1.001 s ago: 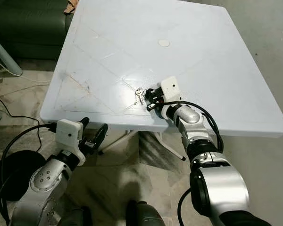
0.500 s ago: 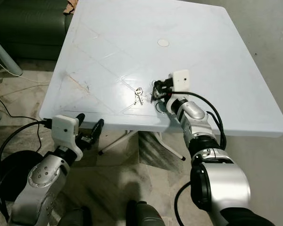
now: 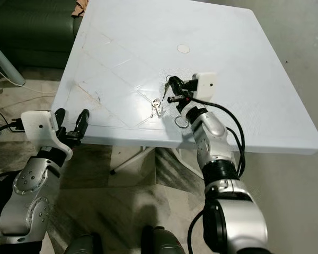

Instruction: Hang keys on a hook

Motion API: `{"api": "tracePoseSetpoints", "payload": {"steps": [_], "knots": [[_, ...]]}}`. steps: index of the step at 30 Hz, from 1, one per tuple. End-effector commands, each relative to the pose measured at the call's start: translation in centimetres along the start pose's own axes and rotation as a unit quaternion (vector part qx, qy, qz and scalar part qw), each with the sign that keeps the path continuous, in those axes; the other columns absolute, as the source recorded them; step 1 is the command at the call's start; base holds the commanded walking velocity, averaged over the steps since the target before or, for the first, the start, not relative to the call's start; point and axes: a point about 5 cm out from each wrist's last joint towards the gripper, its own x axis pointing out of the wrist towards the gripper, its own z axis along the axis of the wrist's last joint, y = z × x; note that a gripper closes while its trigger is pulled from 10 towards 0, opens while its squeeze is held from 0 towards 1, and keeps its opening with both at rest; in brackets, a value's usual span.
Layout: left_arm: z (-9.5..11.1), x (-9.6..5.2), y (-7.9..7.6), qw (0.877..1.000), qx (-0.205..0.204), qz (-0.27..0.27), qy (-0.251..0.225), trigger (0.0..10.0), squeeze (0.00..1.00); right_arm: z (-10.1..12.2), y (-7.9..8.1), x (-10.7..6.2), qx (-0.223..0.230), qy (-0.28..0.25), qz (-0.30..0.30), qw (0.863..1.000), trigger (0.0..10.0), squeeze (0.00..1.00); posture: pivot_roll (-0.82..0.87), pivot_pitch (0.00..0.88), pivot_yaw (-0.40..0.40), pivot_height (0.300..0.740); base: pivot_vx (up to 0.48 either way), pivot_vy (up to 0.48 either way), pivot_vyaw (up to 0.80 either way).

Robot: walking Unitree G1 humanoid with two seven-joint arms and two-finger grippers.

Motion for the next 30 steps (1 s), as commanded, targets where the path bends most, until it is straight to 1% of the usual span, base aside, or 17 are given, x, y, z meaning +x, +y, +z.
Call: {"api": "tracePoseSetpoints", "payload": {"steps": [1, 2, 3, 6, 7, 9, 11, 15, 16, 21, 22, 23, 25, 26, 27, 28, 30], "knots": [[0.2, 0.0, 0.0, 1.000, -0.001, 0.002, -0.001, 10.0, 0.00, 0.4, -0.2, -0.2, 0.001, -0.008, -0.004, 1.000, 10.0, 0.00, -0.03, 0.155, -0.132, 0.724, 0.000, 0.000, 0.00], [0.2, 0.0, 0.0, 1.000, -0.001, 0.002, -0.001, 10.0, 0.00, 0.5, -0.1, -0.2, 0.001, -0.008, -0.004, 1.000, 10.0, 0.00, -0.03, 0.155, -0.132, 0.724, 0.000, 0.000, 0.00], [0.2, 0.2, 0.7, 1.000, 0.006, 0.021, -0.002, 10.0, 0.00, 0.2, 0.1, -0.8, -0.009, -0.011, -0.005, 1.000, 10.0, 0.00, -0.05, 0.107, -0.119, 0.724, 0.000, 0.000, 0.00], [0.0, 0.3, 1.9, 0.998, 0.017, 0.055, 0.003, 10.0, 0.00, -0.1, 0.3, -2.0, -0.036, -0.018, -0.010, 0.999, 10.0, 0.00, -0.05, 0.097, -0.118, 0.724, 0.000, 0.000, 0.00], [-0.1, 0.3, 2.0, 0.998, 0.018, 0.058, 0.004, 10.0, 0.00, -0.1, 0.3, -2.2, -0.038, -0.017, -0.013, 0.999, 10.0, 0.00, -0.05, 0.085, -0.121, 0.724, 0.000, 0.000, 0.00], [-0.5, 0.1, 2.5, 0.997, 0.026, 0.074, 0.010, 10.0, 0.00, -0.2, -0.4, -3.2, -0.035, -0.012, -0.033, 0.999, 10.0, 0.00, -0.05, 0.068, -0.118, 0.724, 0.000, 0.000, 0.00], [-0.9, -0.3, 3.0, 0.996, 0.028, 0.088, 0.016, 10.0, 0.00, -0.6, -1.0, -4.3, -0.052, -0.004, -0.056, 0.997, 10.0, 0.00, -0.05, 0.060, -0.116, 0.724, 0.000, 0.000, 0.00], [-1.4, -0.6, 3.3, 0.995, 0.035, 0.093, 0.025, 10.0, 0.00, -1.3, -1.2, -5.3, -0.050, 0.008, -0.070, 0.996, 10.0, 0.00, -0.06, 0.038, -0.108, 0.724, 0.000, 0.000, 0.00], [-1.5, -0.7, 3.5, 0.994, 0.034, 0.097, 0.027, 10.0, 0.00, -1.6, -1.2, -5.7, -0.045, 0.012, -0.077, 0.996, 10.0, 0.00, -0.06, 0.035, -0.107, 0.724, 0.000, 0.000, 0.00], [-1.7, -0.7, 4.0, 0.994, 0.035, 0.104, 0.028, 10.0, 0.00, -1.9, -1.0, -6.2, -0.048, 0.017, -0.093, 0.994, 10.0, 0.00, -0.06, 0.016, -0.096, 0.724, 0.000, 0.000, 0.00], [-1.6, -0.8, 4.0, 0.994, 0.027, 0.102, 0.025, 10.0, 0.00, -2.1, -1.0, -6.3, -0.056, 0.024, -0.101, 0.993, 10.0, 0.00, -0.06, 0.006, -0.090, 0.724, 0.000, 0.000, 0.00], [-1.6, -0.8, 4.0, 0.994, 0.031, 0.101, 0.025, 10.0, 0.00, -2.3, -0.9, -6.3, -0.060, 0.027, -0.103, 0.993, 10.0, 0.00, -0.06, 0.001, -0.089, 0.724, 0.000, 0.000, 0.00], [-1.5, -0.7, 4.1, 0.994, 0.038, 0.098, 0.022, 10.0, 0.00, -2.5, -0.9, -6.4, -0.086, 0.037, -0.112, 0.989, 10.0, 0.00, -0.06, 0.000, -0.085, 0.724, 0.000, 0.000, 0.00], [-1.5, -0.7, 4.1, 0.994, 0.038, 0.098, 0.022, 10.0, 0.00, -2.5, -0.9, -6.4, -0.086, 0.037, -0.112, 0.989, 10.0, 0.00, -0.06, 0.000, -0.085, 0.724, 0.000, 0.000, 0.00], [-1.4, -0.6, 4.2, 0.994, 0.035, 0.097, 0.021, 10.0, 0.00, -2.6, -0.8, -6.3, -0.073, 0.041, -0.113, 0.990, 10.0, 0.00, -0.06, 0.000, -0.079, 0.724, 0.000, 0.000, 0.00], [-1.4, -0.5, 4.2, 0.994, 0.035, 0.097, 0.022, 10.0, 0.00, -2.7, -0.7, -6.3, -0.069, 0.042, -0.112, 0.990, 10.0, 0.00, -0.06, 0.000, -0.076, 0.724, 0.000, 0.000, 0.00], [-1.6, -0.4, 4.4, 0.994, 0.037, 0.100, 0.026, 10.0, 0.00, -2.8, -0.6, -6.3, -0.074, 0.045, -0.112, 0.990, 10.0, 0.00, -0.07, 0.000, -0.073, 0.724, 0.000, 0.000, 0.00]]}}
